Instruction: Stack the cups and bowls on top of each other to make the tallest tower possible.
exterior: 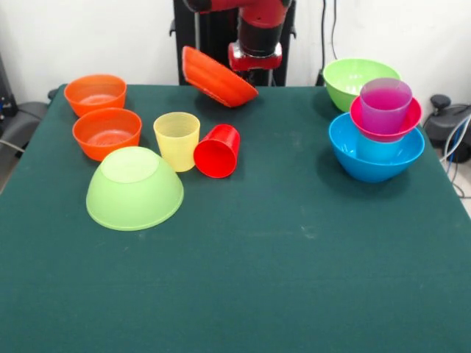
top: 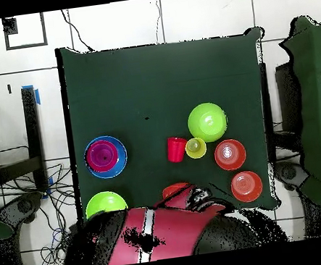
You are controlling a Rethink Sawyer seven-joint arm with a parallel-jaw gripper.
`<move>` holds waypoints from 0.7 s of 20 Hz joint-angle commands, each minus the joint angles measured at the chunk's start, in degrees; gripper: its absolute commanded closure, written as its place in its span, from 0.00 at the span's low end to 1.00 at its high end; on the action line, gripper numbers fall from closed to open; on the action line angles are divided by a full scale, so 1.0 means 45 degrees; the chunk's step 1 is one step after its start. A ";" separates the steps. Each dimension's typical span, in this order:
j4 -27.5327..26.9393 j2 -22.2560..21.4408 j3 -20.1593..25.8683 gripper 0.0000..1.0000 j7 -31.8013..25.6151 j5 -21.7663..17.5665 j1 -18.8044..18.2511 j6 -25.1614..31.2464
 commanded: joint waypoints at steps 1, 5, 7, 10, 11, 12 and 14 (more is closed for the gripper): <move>-0.2089 -0.0431 -0.0308 1.00 0.0796 0.0682 0.1667 0.2460; -0.2294 -0.0859 -0.0634 1.00 0.0829 0.1070 0.2332 0.3656; -0.2407 -0.1080 -0.0707 1.00 0.0735 0.1221 0.2554 0.4368; -0.2461 -0.1146 -0.0731 1.00 0.0776 0.1238 0.2624 0.4744; -0.2543 -0.1161 -0.0727 1.00 0.0764 0.1260 0.2673 0.4936; -0.2551 -0.1126 -0.0730 1.00 0.0770 0.1225 0.2663 0.4949; -0.2651 -0.1127 -0.0769 1.00 0.0799 0.1214 0.2770 0.5122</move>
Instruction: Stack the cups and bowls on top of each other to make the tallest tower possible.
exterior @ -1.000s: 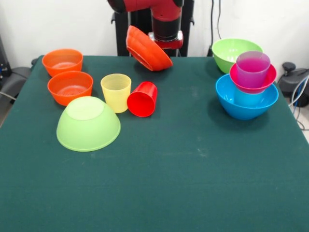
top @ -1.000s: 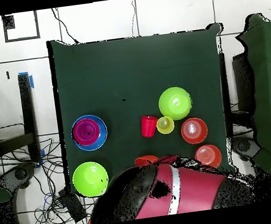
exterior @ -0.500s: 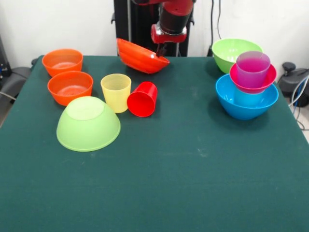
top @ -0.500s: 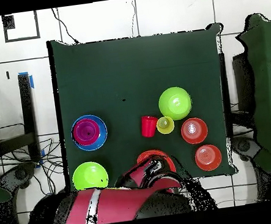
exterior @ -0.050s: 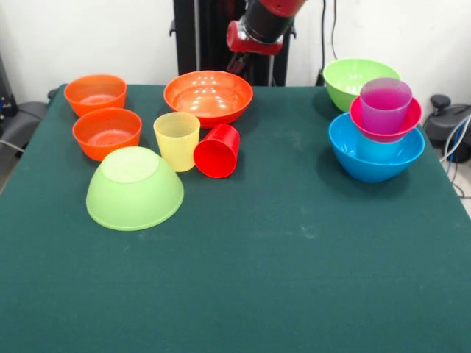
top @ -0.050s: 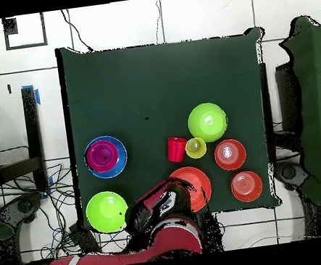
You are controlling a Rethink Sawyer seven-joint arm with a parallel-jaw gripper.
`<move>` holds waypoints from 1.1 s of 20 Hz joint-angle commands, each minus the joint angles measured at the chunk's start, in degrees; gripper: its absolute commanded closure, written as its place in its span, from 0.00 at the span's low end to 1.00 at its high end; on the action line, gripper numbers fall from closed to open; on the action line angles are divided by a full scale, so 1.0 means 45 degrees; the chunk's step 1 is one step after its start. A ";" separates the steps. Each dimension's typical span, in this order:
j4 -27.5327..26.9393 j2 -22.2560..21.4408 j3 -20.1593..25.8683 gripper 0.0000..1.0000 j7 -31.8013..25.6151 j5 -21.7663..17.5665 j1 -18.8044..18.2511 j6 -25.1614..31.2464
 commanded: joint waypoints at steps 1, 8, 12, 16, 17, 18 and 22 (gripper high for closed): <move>-0.1785 0.0065 0.0536 1.00 0.0805 0.0572 0.0206 0.1224; -0.1690 -0.0254 0.0443 1.00 0.0918 0.0610 0.0484 0.1764; -0.1742 -0.0133 0.0451 1.00 0.1118 0.0730 0.0581 0.1709; -0.0828 -0.0361 0.1722 1.00 0.0577 0.1429 -0.0901 0.0610; -0.0558 -0.0410 0.2100 0.00 0.0379 0.1678 -0.1352 0.0475; -0.0416 -0.0428 0.2308 0.00 0.0313 0.1761 -0.1600 0.0321; 0.0040 -0.0520 0.2994 0.00 0.0085 0.1954 -0.2424 -0.0228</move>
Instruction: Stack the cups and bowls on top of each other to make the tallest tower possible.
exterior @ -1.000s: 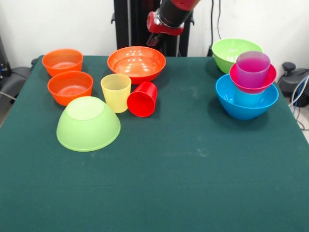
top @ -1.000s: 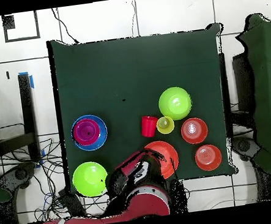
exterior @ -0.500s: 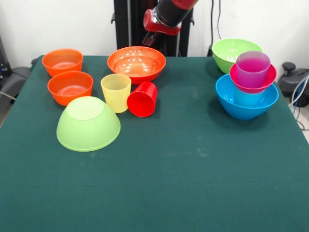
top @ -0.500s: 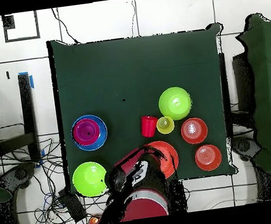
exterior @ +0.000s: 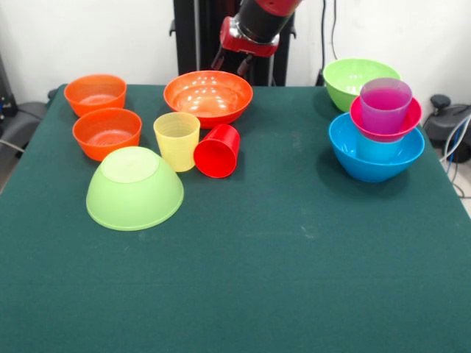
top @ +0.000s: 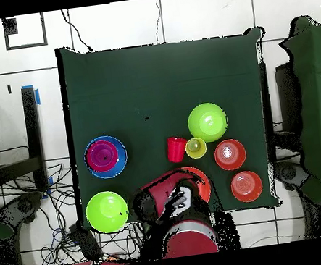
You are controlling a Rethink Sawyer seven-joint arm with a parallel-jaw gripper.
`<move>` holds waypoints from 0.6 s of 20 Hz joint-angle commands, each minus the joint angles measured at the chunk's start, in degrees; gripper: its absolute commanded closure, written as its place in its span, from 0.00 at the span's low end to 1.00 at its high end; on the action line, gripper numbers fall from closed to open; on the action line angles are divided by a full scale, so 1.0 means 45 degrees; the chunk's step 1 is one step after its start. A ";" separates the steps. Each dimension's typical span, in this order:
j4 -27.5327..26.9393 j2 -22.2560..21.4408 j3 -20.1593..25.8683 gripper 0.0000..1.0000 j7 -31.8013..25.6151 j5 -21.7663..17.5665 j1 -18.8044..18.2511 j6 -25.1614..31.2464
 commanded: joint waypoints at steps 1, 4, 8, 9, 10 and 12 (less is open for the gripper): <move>0.0437 0.0107 0.2724 0.00 0.0107 0.1055 -0.1613 -0.1168; 0.0635 0.0273 0.3311 0.00 0.0009 0.1173 -0.2293 -0.1453; 0.0942 0.0298 0.4133 0.00 -0.0193 0.1171 -0.3325 -0.1825; 0.0967 0.0326 0.4212 0.00 -0.0175 0.1051 -0.3487 -0.2008; 0.0974 0.0393 0.4283 0.00 -0.0156 0.0954 -0.3610 -0.2108; 0.0885 0.0660 0.4361 0.00 -0.0113 0.0676 -0.3842 -0.2458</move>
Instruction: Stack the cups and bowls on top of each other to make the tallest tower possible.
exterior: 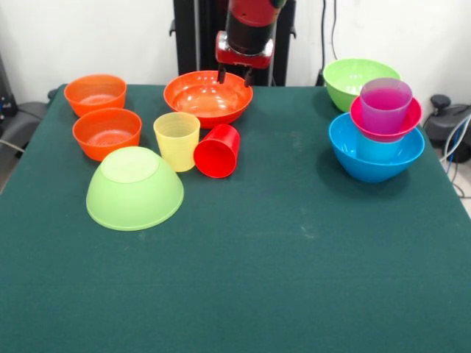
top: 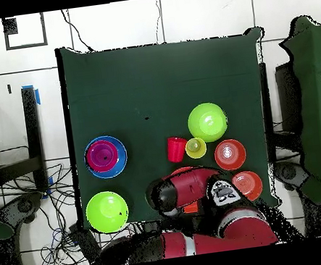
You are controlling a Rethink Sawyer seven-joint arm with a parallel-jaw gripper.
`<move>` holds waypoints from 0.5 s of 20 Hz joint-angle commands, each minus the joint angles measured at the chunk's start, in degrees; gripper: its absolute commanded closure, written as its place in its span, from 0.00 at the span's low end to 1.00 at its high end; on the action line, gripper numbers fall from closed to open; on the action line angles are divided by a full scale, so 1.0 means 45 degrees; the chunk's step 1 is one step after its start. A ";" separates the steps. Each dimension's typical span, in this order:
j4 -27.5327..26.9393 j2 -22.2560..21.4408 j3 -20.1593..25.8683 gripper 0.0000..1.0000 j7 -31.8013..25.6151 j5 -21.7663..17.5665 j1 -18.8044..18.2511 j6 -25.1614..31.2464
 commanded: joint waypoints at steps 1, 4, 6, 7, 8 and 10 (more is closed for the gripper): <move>0.0326 0.0761 0.2357 0.00 -0.0068 0.0002 -0.0723 -0.1777; 0.0709 0.0442 0.2560 0.00 -0.0085 -0.0021 -0.1016 -0.1685; 0.0868 0.0278 0.2754 0.00 -0.0161 0.0039 -0.1226 -0.1476; 0.0889 0.0256 0.2819 0.00 -0.0174 0.0035 -0.1299 -0.1430; 0.0805 0.0320 0.2840 0.00 -0.0180 0.0011 -0.1339 -0.1398; 0.0732 0.0379 0.2858 0.00 -0.0158 -0.0049 -0.1376 -0.1354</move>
